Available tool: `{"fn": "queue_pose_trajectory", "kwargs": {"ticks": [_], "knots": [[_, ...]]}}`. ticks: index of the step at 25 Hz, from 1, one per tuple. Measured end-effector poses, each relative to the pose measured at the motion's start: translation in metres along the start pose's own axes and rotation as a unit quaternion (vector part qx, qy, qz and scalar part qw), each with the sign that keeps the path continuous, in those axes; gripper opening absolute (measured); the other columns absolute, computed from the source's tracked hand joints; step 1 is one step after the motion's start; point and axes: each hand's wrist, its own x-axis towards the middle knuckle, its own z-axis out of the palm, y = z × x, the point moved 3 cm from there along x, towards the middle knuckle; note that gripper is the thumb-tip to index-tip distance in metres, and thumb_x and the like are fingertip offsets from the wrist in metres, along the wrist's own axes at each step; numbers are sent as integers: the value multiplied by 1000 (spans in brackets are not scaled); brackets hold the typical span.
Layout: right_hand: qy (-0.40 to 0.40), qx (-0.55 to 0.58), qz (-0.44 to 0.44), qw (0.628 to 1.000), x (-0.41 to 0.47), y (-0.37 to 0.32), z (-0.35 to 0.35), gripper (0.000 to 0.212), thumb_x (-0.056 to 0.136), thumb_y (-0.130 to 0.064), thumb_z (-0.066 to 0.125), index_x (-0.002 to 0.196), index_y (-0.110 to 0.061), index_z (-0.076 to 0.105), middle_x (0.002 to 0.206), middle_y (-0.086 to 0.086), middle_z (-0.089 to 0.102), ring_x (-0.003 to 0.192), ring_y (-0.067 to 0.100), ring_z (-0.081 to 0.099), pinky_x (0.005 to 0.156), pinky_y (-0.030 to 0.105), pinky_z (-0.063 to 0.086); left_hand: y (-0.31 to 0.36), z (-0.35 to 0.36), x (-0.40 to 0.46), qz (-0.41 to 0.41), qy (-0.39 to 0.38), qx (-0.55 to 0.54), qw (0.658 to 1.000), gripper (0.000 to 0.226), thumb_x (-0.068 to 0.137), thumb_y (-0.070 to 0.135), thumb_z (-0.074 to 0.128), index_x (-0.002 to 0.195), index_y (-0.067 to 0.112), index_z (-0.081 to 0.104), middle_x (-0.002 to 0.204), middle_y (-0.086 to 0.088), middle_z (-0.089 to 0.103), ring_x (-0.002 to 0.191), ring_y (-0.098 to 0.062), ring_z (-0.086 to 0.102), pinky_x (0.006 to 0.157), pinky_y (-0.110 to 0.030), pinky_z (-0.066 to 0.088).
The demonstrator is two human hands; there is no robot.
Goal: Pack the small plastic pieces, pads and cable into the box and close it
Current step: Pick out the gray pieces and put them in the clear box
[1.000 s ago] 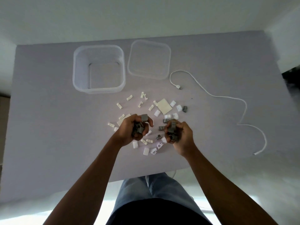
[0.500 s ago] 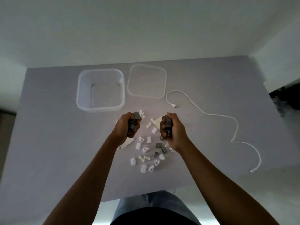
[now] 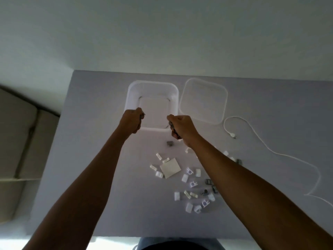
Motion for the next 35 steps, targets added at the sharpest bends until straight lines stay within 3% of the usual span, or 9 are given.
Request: {"fn": "queue_pose_trajectory", "kwargs": {"ticks": [4, 9, 17, 23, 26, 28, 31, 33, 35], "knots": [[32, -146, -76, 986, 36, -12, 21, 35, 83, -25, 65, 70, 8, 61, 52, 11, 56, 39, 17, 49, 43, 25, 43, -4, -8, 23, 125, 48, 271, 953, 47, 93, 32, 43, 61, 0, 55, 54, -11, 54, 50, -24, 49, 50, -33, 37], [0, -289, -155, 945, 59, -15, 39, 36, 90, -39, 65, 67, -12, 58, 59, 0, 58, 53, 11, 54, 54, 24, 46, -3, -2, 40, 184, 58, 386, 902, 46, 97, 33, 38, 57, 11, 40, 52, -7, 48, 47, -22, 45, 49, -31, 32], [-31, -453, -41, 890, 65, 21, 28, 44, 95, -34, 59, 62, -13, 40, 58, 1, 43, 51, 12, 41, 48, 25, 29, -46, 26, 35, 117, -172, 552, 807, 41, 98, 42, 40, 75, 11, 55, 71, -5, 57, 69, -21, 58, 68, -32, 46], [-49, -400, 19, 915, 76, 37, 53, 37, 96, -41, 54, 87, -6, 54, 72, 5, 53, 75, 23, 55, 68, 31, 44, -52, 33, 34, 56, -228, 594, 770, 36, 103, 28, 33, 117, 6, 58, 105, -12, 62, 91, -25, 60, 77, -31, 44], [-58, -322, 42, 944, 79, 39, 71, 31, 97, -40, 50, 98, -10, 56, 91, 10, 57, 86, 26, 57, 88, 41, 54, -55, 24, 34, 54, -227, 623, 747, 31, 100, 25, 42, 117, 6, 58, 107, -13, 61, 94, -25, 59, 82, -34, 50], [-61, -296, 52, 952, 78, 39, 82, 23, 97, -34, 50, 96, -11, 52, 94, 11, 57, 86, 27, 56, 90, 40, 53, -62, 15, 36, 46, -218, 609, 761, 25, 96, 19, 50, 112, 3, 60, 102, -12, 62, 90, -24, 62, 81, -34, 53], [-83, -292, 66, 951, 73, 36, 94, 21, 97, -25, 48, 96, -6, 56, 96, 16, 59, 85, 26, 54, 81, 36, 47, -60, -4, 29, 134, -148, 517, 833, 21, 94, 14, 55, 112, 4, 60, 109, -12, 62, 97, -26, 64, 84, -37, 54], [-105, -315, 56, 942, 70, 34, 102, 30, 99, -23, 41, 102, 0, 61, 103, 20, 60, 90, 25, 51, 83, 35, 42, -49, -21, 13, 214, -4, 413, 885, 25, 93, 14, 57, 117, 6, 59, 112, -11, 61, 99, -26, 63, 85, -40, 54], [-117, -318, 43, 940, 66, 33, 110, 35, 99, -21, 37, 105, 3, 62, 104, 19, 60, 95, 26, 53, 87, 35, 42, -45, -37, 1, 196, 140, 334, 911, 34, 95, 19, 56, 125, 5, 53, 119, -18, 56, 103, -30, 60, 87, -44, 53]]}}
